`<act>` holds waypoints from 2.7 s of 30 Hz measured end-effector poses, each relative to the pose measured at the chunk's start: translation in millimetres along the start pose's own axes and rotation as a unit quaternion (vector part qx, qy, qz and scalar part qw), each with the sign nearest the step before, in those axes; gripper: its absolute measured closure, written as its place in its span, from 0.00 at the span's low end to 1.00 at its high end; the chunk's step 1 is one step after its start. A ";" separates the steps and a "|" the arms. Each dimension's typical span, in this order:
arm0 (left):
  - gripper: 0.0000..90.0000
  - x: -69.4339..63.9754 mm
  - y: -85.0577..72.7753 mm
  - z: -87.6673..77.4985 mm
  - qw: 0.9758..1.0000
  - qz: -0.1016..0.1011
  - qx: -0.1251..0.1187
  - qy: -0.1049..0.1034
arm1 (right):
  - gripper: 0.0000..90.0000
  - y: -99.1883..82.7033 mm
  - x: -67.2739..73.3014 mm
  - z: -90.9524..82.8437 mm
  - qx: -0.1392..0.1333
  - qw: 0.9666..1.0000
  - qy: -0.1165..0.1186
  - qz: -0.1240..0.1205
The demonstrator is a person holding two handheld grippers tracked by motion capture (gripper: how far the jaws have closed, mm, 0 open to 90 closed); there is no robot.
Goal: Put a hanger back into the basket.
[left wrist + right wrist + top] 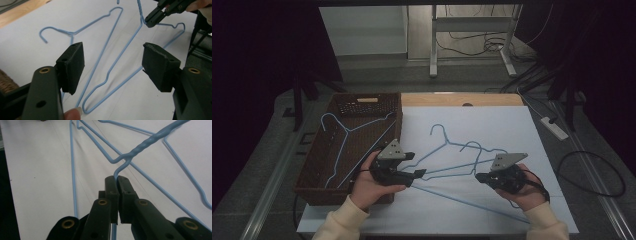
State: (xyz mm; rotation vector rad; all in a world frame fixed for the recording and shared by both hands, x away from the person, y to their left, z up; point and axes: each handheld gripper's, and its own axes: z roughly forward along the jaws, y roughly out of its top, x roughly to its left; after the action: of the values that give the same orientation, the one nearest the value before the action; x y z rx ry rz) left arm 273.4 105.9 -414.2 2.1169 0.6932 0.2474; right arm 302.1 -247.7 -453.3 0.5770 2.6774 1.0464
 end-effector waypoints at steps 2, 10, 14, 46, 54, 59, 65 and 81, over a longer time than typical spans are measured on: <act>0.38 -1.2 2.6 2.8 1.000 0.002 0.002 -0.003 | 0.98 0.3 0.8 -1.3 -0.003 1.000 0.003 -0.003; 0.38 -2.3 8.7 12.9 1.000 0.008 0.015 -0.010 | 0.98 3.6 4.0 -6.4 -0.019 1.000 0.015 -0.011; 0.38 -2.5 9.8 15.3 1.000 0.009 0.017 -0.012 | 0.98 5.3 5.5 -9.6 -0.025 0.999 0.022 -0.013; 0.38 -7.0 26.4 41.0 0.997 0.043 0.038 -0.050 | 0.98 21.0 16.0 -33.4 -0.080 0.995 0.052 -0.036; 0.39 -10.9 32.5 61.5 0.993 0.063 0.064 -0.074 | 0.98 24.0 17.3 -34.7 -0.084 0.994 0.059 -0.040; 0.53 -15.6 36.9 74.6 0.989 0.089 0.088 -0.073 | 0.98 25.5 18.2 -36.7 -0.090 0.993 0.062 -0.044; 0.79 -18.0 38.8 81.8 0.986 0.098 0.119 -0.069 | 0.98 23.4 15.8 -40.7 -0.099 0.992 0.061 -0.041; 0.96 -28.8 36.9 59.6 0.985 0.115 0.105 -0.071 | 0.88 16.7 7.6 -35.8 -0.126 0.992 0.010 -0.012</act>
State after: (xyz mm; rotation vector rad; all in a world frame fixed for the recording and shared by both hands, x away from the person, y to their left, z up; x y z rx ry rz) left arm 288.5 31.7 -418.6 2.3923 0.4042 0.1518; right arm 288.2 -254.9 -416.3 0.4847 2.5068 1.3615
